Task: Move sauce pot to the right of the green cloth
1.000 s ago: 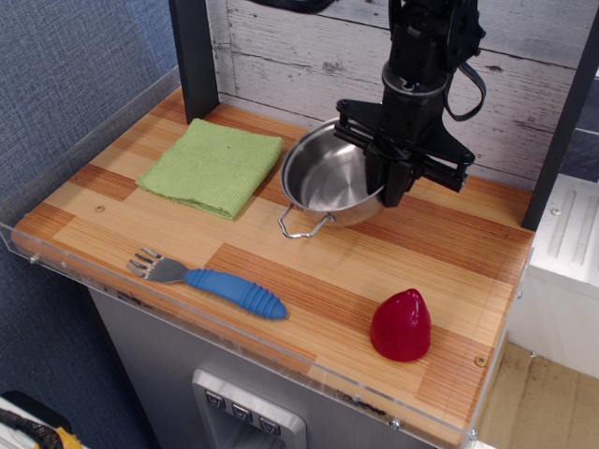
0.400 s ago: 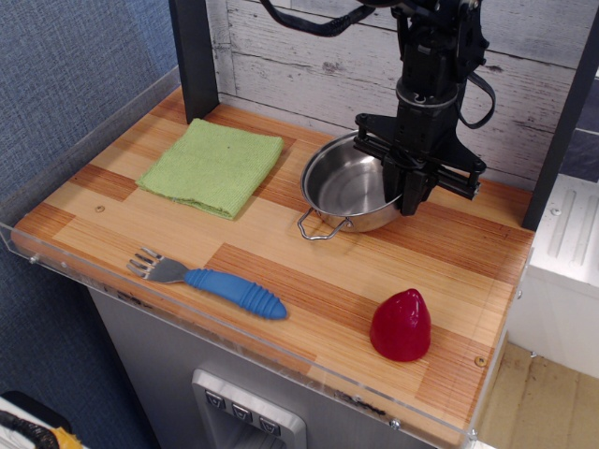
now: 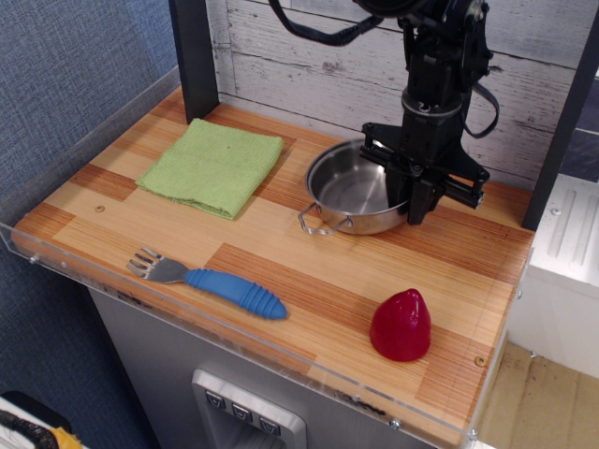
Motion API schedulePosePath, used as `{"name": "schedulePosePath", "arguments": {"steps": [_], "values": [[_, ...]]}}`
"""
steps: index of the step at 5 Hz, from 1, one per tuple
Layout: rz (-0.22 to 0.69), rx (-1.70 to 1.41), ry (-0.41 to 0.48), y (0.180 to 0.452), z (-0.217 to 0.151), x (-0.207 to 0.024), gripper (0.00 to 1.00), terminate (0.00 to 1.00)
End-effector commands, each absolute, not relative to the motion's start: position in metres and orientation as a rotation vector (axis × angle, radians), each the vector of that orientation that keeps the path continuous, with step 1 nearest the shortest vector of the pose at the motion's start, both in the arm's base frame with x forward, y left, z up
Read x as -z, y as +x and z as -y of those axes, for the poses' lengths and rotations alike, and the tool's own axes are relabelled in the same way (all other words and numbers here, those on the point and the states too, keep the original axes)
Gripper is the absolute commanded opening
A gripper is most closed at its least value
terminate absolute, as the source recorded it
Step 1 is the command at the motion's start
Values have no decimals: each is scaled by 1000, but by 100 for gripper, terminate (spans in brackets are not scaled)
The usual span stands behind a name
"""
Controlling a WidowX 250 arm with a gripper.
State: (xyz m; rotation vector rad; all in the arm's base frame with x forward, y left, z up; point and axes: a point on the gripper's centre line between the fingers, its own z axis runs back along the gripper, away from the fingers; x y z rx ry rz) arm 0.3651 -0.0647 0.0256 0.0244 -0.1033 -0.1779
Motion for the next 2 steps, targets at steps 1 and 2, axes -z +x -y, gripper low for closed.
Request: {"name": "schedulePosePath", "arguments": {"steps": [1, 2], "values": [[212, 179, 46, 372, 58, -68, 100, 0], [250, 141, 57, 367, 45, -91, 100, 0]]}}
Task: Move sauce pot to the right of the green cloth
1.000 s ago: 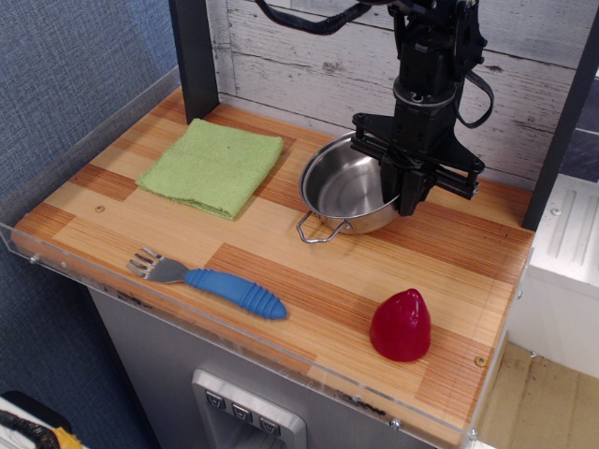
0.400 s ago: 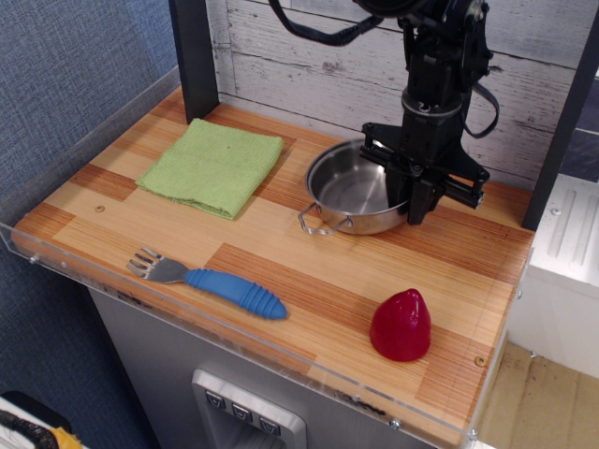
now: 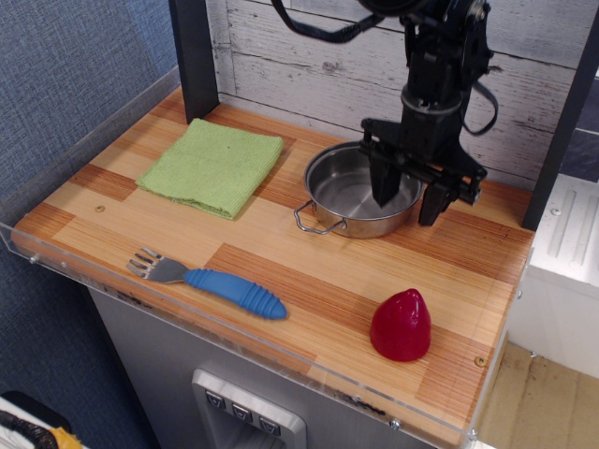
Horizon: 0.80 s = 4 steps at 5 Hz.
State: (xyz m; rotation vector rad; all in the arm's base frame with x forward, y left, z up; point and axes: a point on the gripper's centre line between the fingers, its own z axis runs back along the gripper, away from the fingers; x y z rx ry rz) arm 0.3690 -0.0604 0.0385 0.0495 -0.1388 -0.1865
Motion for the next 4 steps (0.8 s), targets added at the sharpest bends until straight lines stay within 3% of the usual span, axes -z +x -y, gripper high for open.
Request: {"name": "schedulePosePath", "arguments": {"steps": [1, 3, 4], "values": [[281, 59, 110, 353, 25, -114, 100, 0], [185, 10, 190, 312, -17, -131, 100, 0], [172, -32, 180, 282, -23, -140, 100, 0]]}}
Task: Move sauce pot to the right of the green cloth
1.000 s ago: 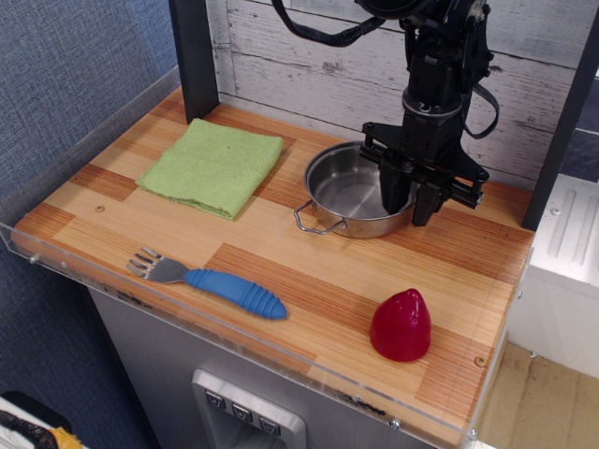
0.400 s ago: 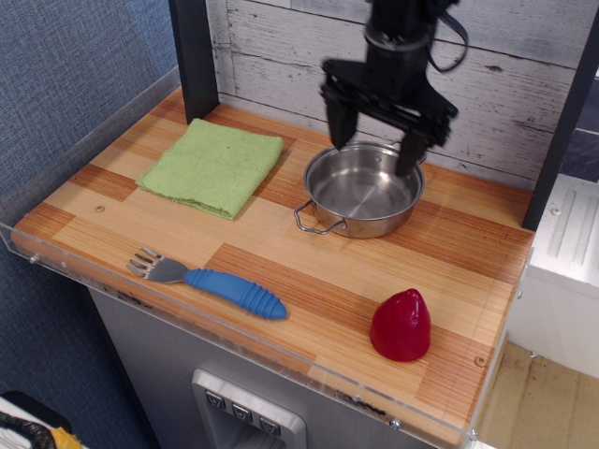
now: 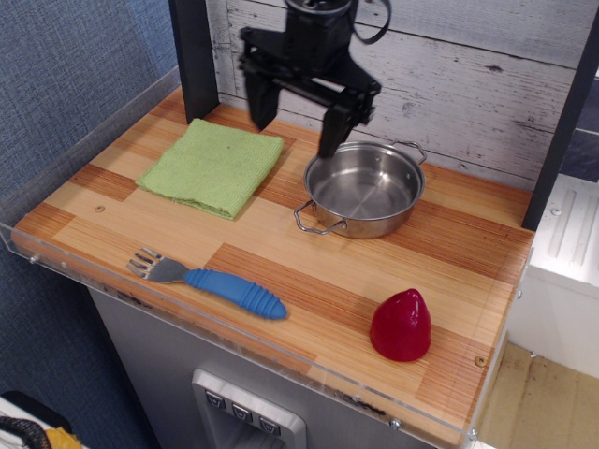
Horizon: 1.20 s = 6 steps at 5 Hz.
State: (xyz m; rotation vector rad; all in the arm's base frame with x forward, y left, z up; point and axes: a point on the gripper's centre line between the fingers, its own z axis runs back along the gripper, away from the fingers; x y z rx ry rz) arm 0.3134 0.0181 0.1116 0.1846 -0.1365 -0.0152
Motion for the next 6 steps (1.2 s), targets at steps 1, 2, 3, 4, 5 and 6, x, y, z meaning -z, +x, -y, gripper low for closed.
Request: {"name": "schedulePosePath", "arguments": {"steps": [1, 2, 3, 4, 5, 6], "values": [[162, -98, 187, 260, -37, -149, 100, 0], [128, -228, 185, 239, -66, -147, 100, 0], [104, -358, 206, 219, -92, -144, 100, 0], [101, -440, 214, 205, -108, -142, 100, 0], [78, -509, 229, 197, -120, -134, 100, 0], [109, -598, 206, 188, -127, -133, 100, 0]]}}
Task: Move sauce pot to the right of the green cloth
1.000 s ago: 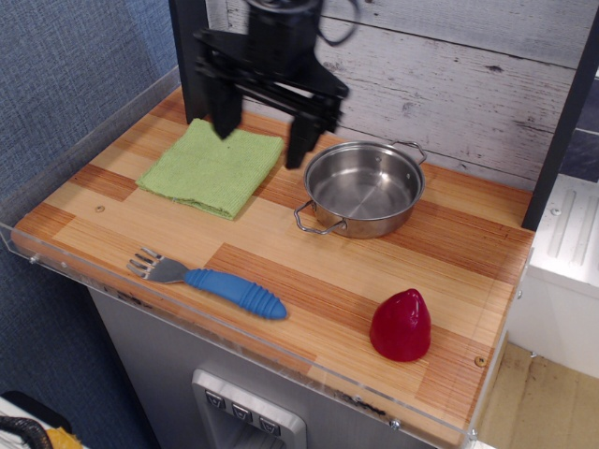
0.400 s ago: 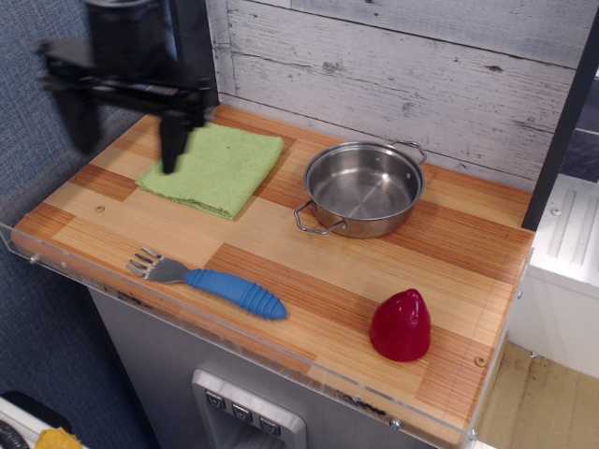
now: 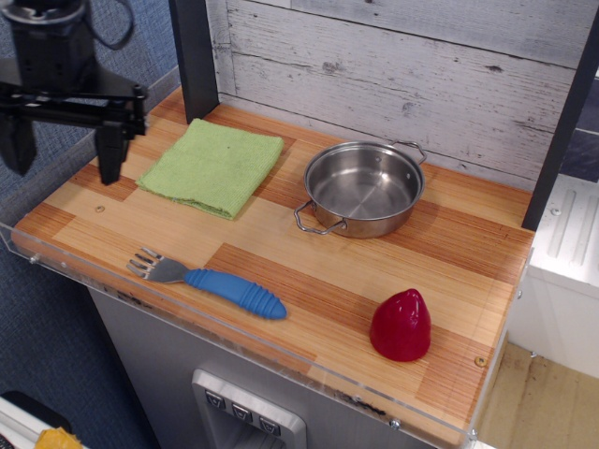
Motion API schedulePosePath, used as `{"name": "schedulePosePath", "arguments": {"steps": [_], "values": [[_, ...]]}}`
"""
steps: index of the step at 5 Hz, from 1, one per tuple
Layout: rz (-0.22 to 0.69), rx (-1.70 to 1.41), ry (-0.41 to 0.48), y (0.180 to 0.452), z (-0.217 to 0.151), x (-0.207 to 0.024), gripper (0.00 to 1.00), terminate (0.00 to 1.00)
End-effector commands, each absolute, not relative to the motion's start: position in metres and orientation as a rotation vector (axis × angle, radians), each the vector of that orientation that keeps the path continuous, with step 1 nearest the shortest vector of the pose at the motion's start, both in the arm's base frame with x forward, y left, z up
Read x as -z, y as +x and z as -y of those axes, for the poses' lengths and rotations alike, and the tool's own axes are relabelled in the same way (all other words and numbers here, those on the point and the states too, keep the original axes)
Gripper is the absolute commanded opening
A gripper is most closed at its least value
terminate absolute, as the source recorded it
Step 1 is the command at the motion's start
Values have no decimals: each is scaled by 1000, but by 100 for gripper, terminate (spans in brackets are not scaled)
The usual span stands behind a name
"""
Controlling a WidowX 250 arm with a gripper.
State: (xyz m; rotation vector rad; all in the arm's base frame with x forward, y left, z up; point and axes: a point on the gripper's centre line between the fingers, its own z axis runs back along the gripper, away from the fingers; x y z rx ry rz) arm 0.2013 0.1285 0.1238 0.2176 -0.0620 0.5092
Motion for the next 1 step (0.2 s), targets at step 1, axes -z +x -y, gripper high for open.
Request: {"name": "schedulePosePath", "arguments": {"steps": [1], "values": [[109, -598, 206, 188, -127, -133, 100, 100]]}}
